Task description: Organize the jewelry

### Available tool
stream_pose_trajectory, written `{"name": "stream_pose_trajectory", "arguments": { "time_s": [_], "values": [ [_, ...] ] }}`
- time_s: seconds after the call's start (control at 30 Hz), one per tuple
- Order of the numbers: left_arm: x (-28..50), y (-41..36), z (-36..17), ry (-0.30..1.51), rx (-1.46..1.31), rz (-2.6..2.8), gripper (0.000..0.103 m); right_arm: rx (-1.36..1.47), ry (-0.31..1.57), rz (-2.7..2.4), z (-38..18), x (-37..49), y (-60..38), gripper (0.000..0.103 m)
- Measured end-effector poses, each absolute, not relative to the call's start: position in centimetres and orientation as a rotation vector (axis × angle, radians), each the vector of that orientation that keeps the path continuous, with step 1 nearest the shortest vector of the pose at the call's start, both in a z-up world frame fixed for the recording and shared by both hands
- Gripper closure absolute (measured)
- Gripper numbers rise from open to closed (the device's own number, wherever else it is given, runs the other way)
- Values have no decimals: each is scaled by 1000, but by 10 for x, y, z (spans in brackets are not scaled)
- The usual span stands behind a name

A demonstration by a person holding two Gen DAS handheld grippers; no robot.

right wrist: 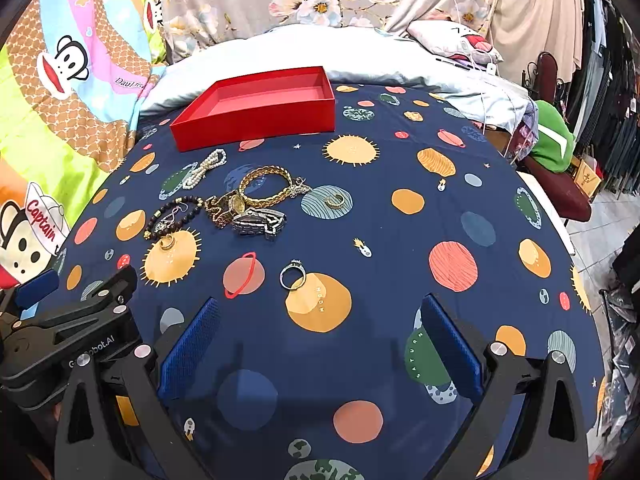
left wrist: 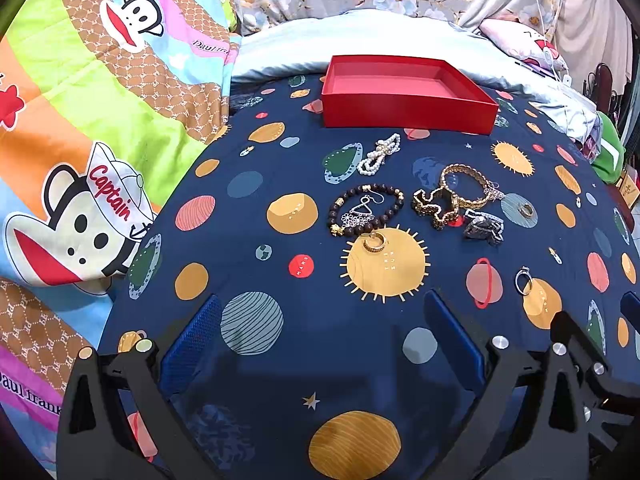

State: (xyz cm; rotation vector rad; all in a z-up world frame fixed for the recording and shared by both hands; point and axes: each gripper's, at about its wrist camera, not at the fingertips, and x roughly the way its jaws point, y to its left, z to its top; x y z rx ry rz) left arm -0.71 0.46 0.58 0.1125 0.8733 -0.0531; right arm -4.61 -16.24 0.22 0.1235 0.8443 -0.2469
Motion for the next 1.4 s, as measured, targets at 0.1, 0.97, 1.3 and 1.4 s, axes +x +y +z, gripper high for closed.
{"name": "stream_pose_trajectory", "arguments": {
  "time_s": [0.1, 0.97, 1.3, 1.4],
  "values": [
    [-9, 6, 5, 873, 112, -52, 5, 123, 846, -247, 2, -46, -162, 5],
    [-3, 9, 2, 891, 112, -51, 5, 122, 850, -245, 0, -45, -159, 5],
    [-3, 7, 1, 891, 112, -51, 5, 123, 849, -245, 0, -45, -159, 5],
    [-3, 6, 2, 891, 111, -51, 5, 123, 851, -244, -1, -45, -159, 5]
  ]
}}
